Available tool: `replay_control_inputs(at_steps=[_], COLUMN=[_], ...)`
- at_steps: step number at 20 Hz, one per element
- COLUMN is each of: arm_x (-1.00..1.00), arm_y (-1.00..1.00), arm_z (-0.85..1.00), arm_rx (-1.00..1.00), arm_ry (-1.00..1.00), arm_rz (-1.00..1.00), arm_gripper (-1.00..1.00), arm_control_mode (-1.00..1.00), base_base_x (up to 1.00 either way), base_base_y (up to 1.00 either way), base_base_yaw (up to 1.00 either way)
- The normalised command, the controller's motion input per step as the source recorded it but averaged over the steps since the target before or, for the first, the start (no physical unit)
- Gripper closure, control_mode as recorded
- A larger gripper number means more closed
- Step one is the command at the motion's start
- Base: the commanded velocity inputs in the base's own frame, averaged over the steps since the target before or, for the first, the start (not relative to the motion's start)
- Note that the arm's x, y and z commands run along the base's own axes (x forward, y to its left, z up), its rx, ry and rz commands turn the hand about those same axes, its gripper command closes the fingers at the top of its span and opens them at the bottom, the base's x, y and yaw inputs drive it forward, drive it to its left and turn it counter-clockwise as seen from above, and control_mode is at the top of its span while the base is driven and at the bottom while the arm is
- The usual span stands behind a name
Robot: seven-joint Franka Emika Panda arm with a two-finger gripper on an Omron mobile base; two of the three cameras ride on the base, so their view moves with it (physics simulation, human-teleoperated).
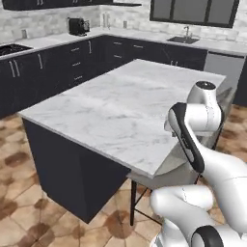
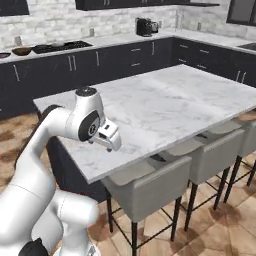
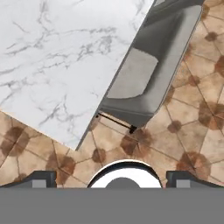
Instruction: Place one of the steaks on the plate and the other in the bowl. Then place the bowl in the fridge.
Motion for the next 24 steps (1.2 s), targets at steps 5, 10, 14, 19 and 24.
replay_control_inputs(at_steps=[5,10,14,19,24], arm_x=[0.0,0.0,0.0,0.0,0.0], arm_y=[0.0,0.0,0.0,0.0,0.0], arm_z=[0.0,0.0,0.0,0.0,0.0], arm_rx=[0.0,0.0,0.0,0.0,0.0], arm_ry=[0.0,0.0,0.0,0.0,0.0], arm_rz=[0.0,0.0,0.0,0.0,0.0], arm_gripper=[-1.0,-1.0,-1.0,-1.0,-1.0], arm_control_mode=[1.0,1.0,1.0,1.0,1.0], base_base_x=[0.0,0.15,0.47,1.0,1.0], base_base_y=[-0.56,-0.77,-0.61,-0.29,-0.81], base_base_yaw=[-0.87,-0.73,-0.63,-0.19,0.09])
